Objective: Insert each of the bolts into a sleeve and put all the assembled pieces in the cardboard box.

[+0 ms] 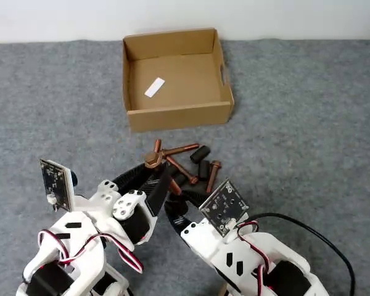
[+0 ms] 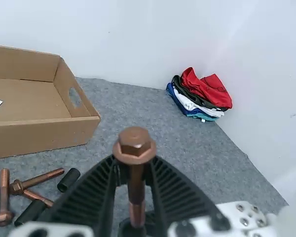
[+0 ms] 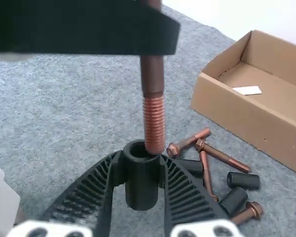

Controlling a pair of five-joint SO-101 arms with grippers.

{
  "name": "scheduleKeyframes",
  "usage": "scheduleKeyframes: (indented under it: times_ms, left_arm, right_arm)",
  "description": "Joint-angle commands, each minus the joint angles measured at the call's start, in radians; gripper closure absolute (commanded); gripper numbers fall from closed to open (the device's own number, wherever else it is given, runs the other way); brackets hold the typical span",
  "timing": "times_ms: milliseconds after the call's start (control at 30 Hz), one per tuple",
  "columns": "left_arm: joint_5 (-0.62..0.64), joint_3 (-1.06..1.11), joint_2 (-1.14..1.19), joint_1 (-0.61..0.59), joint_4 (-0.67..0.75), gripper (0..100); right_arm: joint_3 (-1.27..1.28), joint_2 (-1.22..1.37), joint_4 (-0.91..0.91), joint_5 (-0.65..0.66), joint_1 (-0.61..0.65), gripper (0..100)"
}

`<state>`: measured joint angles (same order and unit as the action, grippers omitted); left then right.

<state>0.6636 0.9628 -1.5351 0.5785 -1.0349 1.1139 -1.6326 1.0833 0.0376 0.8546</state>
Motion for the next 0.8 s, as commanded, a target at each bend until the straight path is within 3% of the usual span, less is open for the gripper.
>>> scheduleKeyframes:
  times_ms: [0,767]
  left_arm:
    - [-0.014,-0.002,-0.003,0.006,0.021,99]
    - [-0.068,-0.004,-0.003,0.008,0.020,99]
  right_arm:
    - [-0.026,-0.012,-0.039,0.028,0.004,99.0]
    - [-0.026,-0.015,-0.041,0.026,-0.039,99.0]
